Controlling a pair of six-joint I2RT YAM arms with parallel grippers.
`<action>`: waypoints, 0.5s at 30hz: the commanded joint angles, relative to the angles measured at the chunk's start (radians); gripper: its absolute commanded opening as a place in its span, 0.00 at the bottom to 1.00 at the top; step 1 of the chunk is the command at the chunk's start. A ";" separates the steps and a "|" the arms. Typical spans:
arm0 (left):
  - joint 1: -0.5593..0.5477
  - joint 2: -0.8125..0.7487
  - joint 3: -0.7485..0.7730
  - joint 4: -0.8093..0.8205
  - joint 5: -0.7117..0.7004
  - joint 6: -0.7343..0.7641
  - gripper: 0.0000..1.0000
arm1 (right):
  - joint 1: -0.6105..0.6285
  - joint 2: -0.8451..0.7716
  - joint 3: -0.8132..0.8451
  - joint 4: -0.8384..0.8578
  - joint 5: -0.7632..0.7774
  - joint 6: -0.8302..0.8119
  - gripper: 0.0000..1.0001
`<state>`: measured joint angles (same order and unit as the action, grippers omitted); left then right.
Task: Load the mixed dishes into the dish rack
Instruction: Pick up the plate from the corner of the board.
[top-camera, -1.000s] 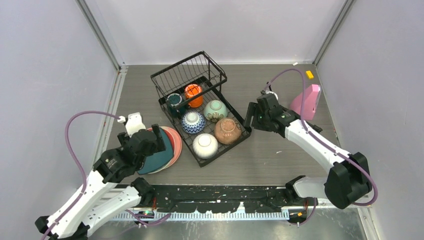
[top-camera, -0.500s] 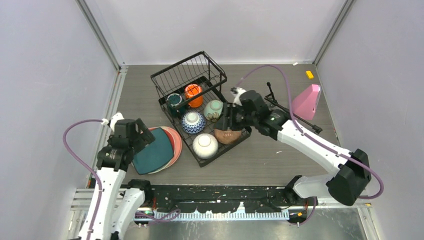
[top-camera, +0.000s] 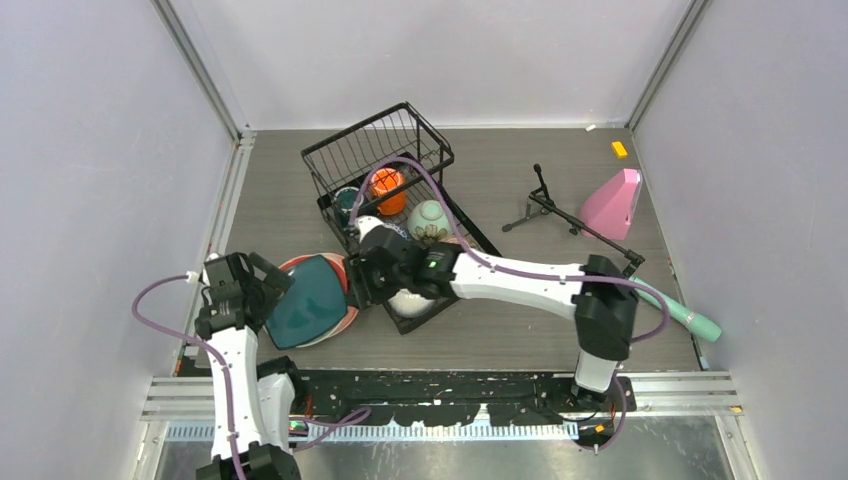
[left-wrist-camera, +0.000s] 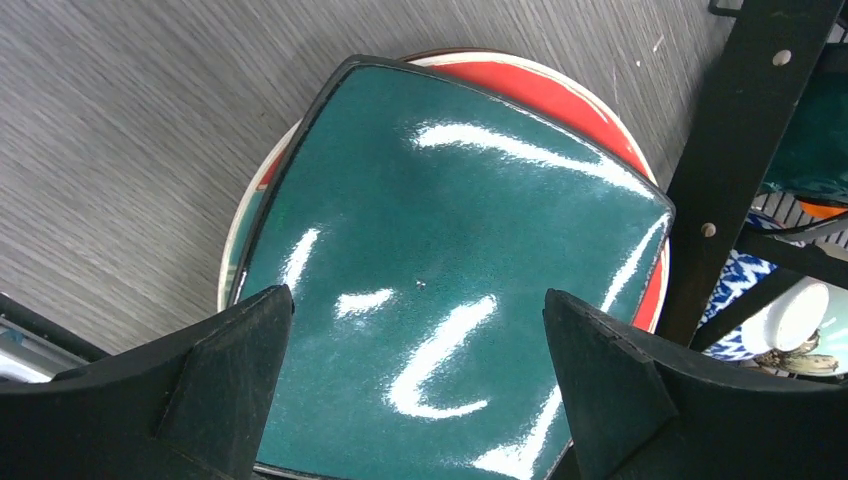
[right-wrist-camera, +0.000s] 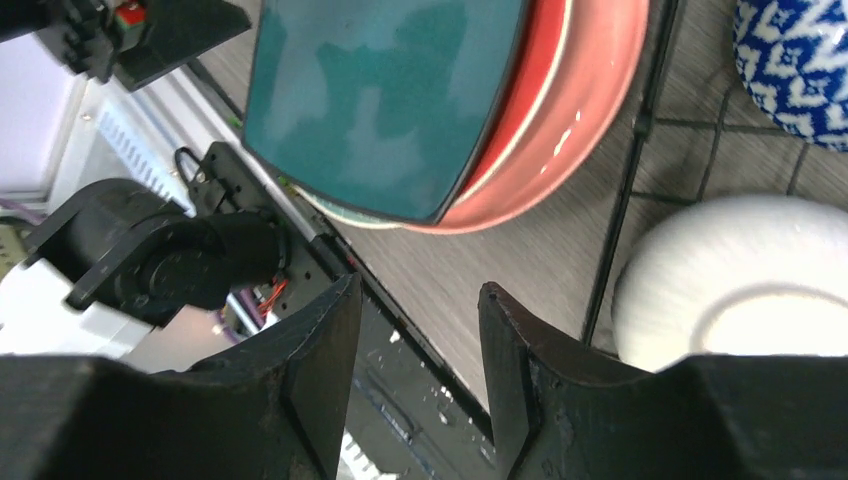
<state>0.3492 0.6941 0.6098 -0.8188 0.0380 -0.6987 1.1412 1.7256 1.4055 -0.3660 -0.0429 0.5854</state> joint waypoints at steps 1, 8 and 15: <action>0.015 -0.055 -0.020 0.064 -0.097 -0.051 1.00 | 0.040 0.087 0.123 0.032 0.135 -0.052 0.52; 0.014 -0.044 -0.090 0.135 -0.149 -0.093 1.00 | 0.066 0.205 0.205 0.048 0.198 -0.046 0.51; 0.015 -0.035 -0.158 0.213 -0.083 -0.079 1.00 | 0.068 0.290 0.291 0.038 0.245 -0.057 0.49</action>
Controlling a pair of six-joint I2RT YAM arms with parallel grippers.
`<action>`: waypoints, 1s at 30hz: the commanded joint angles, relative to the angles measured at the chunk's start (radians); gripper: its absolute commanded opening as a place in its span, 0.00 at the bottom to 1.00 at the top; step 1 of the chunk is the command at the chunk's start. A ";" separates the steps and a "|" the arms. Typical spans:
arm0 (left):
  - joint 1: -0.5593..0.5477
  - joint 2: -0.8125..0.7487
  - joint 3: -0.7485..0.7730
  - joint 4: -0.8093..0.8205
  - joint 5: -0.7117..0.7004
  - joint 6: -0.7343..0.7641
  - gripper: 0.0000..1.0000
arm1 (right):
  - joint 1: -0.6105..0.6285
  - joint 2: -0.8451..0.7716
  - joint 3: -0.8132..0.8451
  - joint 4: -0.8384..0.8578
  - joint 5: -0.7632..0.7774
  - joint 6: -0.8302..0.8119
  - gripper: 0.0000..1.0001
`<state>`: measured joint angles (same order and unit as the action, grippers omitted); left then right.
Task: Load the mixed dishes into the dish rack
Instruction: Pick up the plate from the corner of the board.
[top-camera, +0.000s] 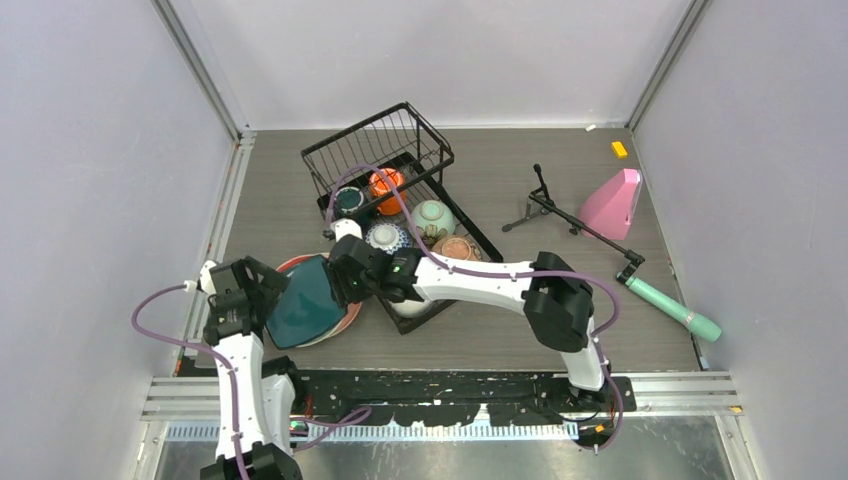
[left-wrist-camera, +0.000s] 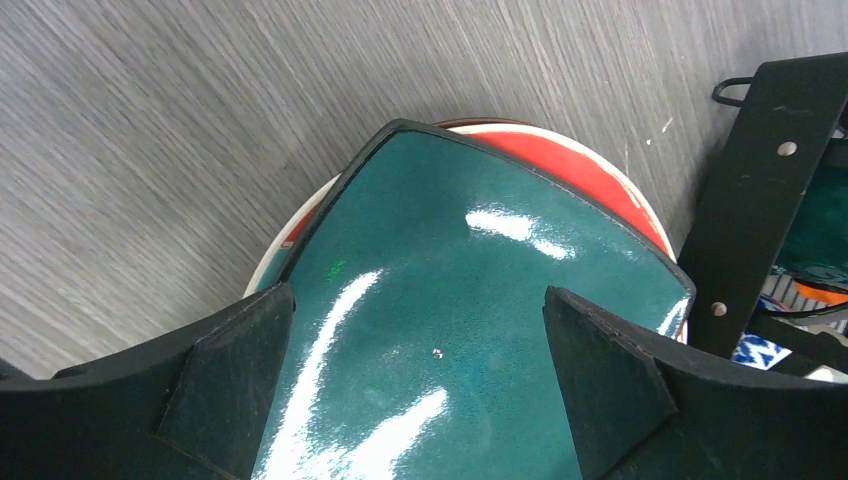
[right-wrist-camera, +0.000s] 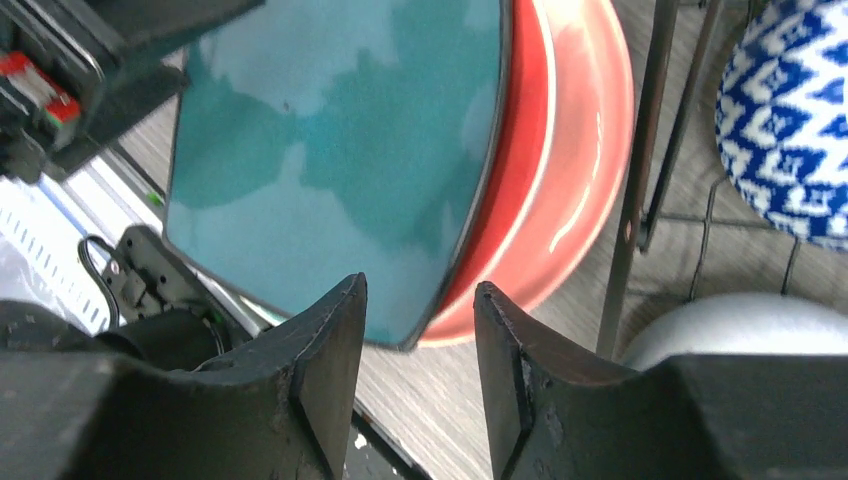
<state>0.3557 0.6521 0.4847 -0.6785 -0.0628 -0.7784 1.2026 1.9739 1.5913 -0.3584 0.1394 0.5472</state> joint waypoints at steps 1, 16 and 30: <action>0.008 0.007 -0.037 0.069 0.020 0.002 1.00 | 0.006 0.057 0.110 0.025 0.067 -0.017 0.49; 0.008 -0.018 -0.056 0.062 0.026 0.016 1.00 | 0.009 0.155 0.143 0.007 0.063 0.017 0.46; 0.008 -0.041 -0.103 0.094 0.126 -0.011 0.97 | 0.010 0.175 0.020 0.003 0.107 0.293 0.51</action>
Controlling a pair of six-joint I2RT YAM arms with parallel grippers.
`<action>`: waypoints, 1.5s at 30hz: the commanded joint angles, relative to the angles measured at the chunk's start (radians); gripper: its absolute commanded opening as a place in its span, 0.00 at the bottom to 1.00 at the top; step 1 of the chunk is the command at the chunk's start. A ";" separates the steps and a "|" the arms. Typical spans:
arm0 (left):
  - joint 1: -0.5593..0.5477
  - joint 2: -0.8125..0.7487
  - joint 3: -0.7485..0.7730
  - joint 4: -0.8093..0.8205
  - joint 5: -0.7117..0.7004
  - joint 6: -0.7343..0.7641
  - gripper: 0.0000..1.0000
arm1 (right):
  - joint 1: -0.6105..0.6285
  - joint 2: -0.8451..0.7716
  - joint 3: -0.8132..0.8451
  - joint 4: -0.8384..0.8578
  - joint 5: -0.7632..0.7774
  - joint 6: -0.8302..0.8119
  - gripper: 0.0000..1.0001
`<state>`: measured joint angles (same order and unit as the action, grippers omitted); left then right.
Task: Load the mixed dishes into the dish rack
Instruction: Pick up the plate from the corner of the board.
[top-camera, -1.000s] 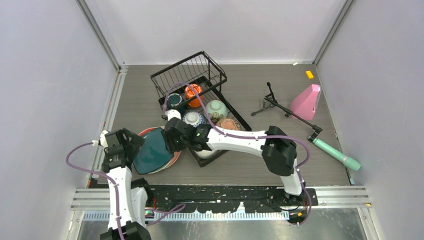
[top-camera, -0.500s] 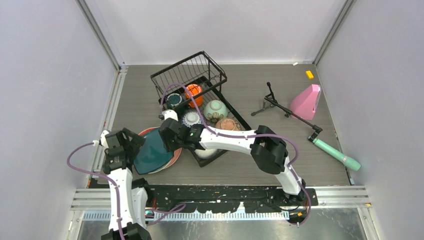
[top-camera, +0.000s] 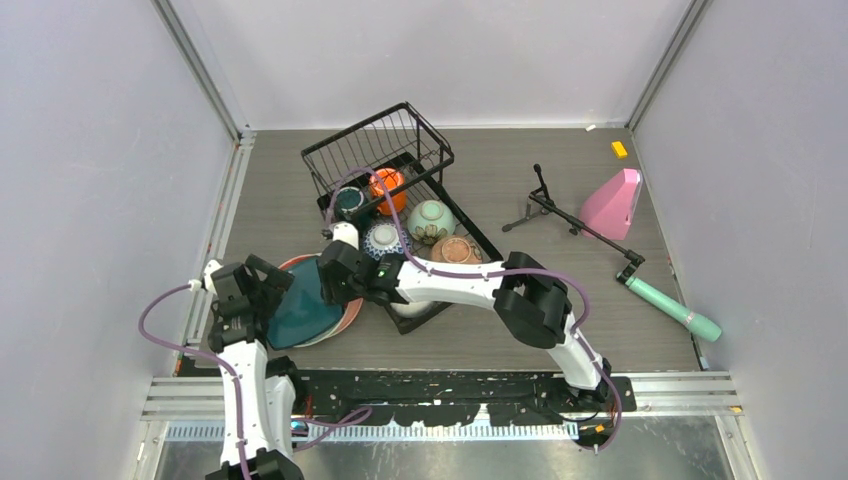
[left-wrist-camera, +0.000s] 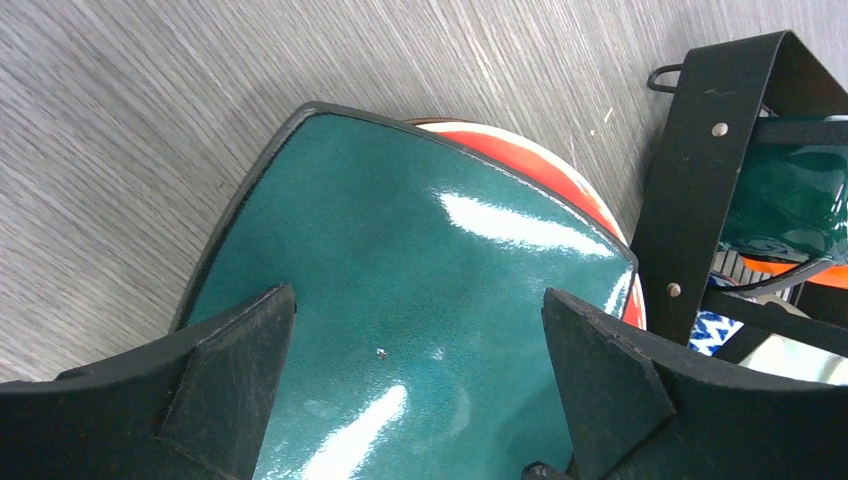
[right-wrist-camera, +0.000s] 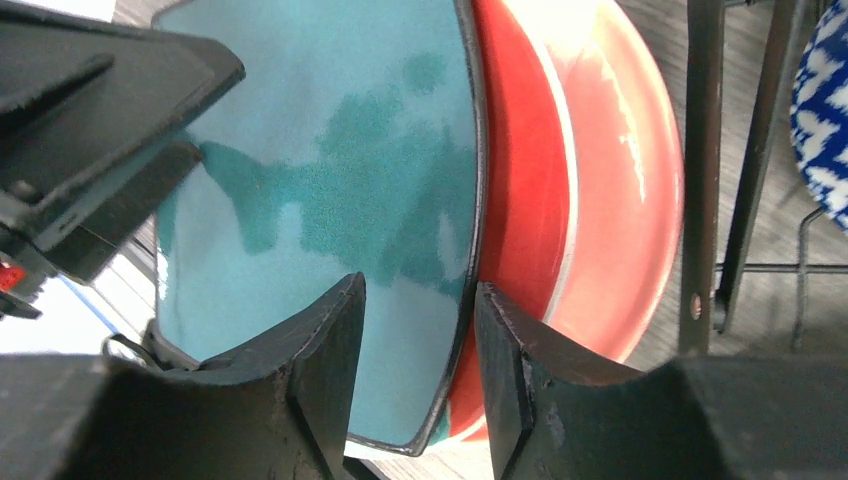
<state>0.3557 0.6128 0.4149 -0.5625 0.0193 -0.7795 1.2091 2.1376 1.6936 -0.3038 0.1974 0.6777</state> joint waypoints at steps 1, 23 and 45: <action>0.008 -0.003 -0.031 -0.019 0.047 -0.007 0.97 | 0.005 0.010 -0.093 -0.034 0.061 0.216 0.51; 0.008 0.007 0.052 0.032 0.063 0.099 1.00 | 0.016 -0.033 -0.152 -0.024 0.246 0.341 0.00; 0.008 -0.020 0.057 -0.066 -0.028 0.047 1.00 | 0.012 -0.330 -0.404 0.071 0.384 0.226 0.00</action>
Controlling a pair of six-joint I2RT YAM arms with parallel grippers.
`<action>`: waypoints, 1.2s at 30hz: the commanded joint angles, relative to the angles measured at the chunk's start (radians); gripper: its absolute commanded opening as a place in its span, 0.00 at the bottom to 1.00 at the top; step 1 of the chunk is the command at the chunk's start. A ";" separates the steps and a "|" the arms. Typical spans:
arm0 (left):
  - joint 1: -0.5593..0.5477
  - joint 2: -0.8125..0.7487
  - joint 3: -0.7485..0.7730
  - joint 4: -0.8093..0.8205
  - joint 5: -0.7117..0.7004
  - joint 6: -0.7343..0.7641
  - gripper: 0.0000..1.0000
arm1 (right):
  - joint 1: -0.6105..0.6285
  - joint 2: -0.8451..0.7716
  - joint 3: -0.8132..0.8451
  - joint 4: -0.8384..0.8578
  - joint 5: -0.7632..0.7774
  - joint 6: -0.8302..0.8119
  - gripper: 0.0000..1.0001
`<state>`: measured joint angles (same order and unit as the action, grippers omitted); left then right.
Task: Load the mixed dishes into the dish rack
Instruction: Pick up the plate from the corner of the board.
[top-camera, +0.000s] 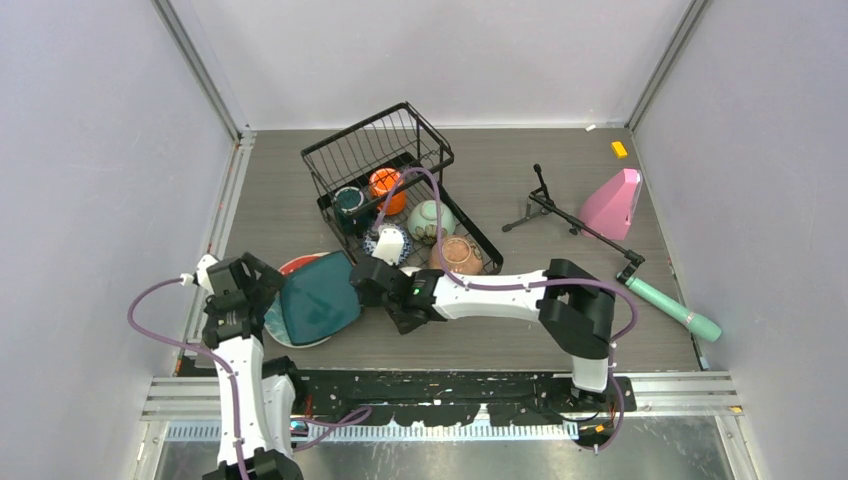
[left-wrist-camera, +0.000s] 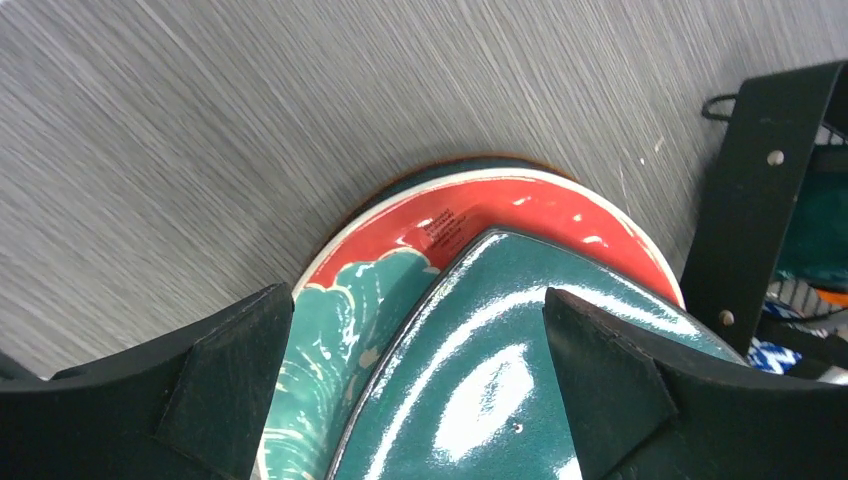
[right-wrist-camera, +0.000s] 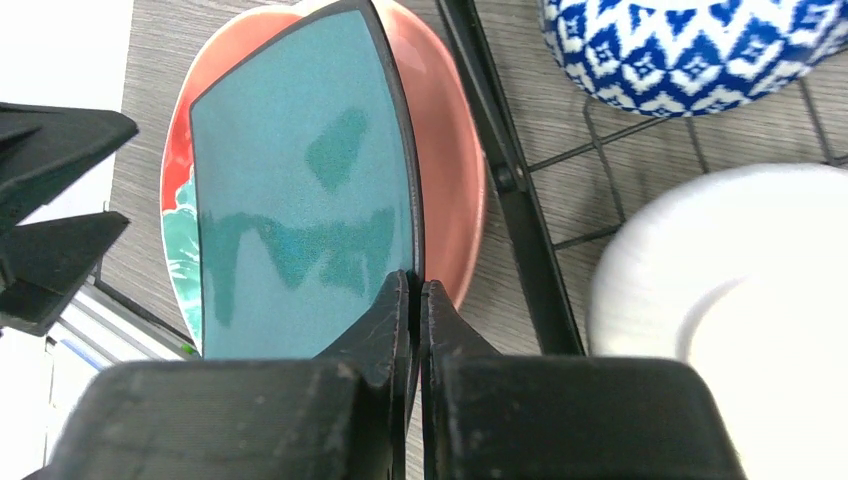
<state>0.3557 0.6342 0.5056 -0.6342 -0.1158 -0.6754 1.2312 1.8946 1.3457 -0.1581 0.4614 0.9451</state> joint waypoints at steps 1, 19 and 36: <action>0.008 -0.042 -0.042 0.017 0.155 -0.060 0.98 | -0.014 -0.093 -0.069 -0.075 0.117 -0.039 0.00; 0.009 0.146 -0.146 0.233 0.471 -0.064 0.85 | -0.070 -0.100 -0.086 -0.046 -0.038 -0.029 0.00; 0.008 0.109 -0.185 0.284 0.544 -0.062 0.71 | -0.144 -0.026 -0.092 0.107 -0.375 0.037 0.34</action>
<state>0.3691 0.7433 0.3527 -0.3309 0.3180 -0.7242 1.0885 1.8332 1.2488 -0.0841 0.1398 0.9657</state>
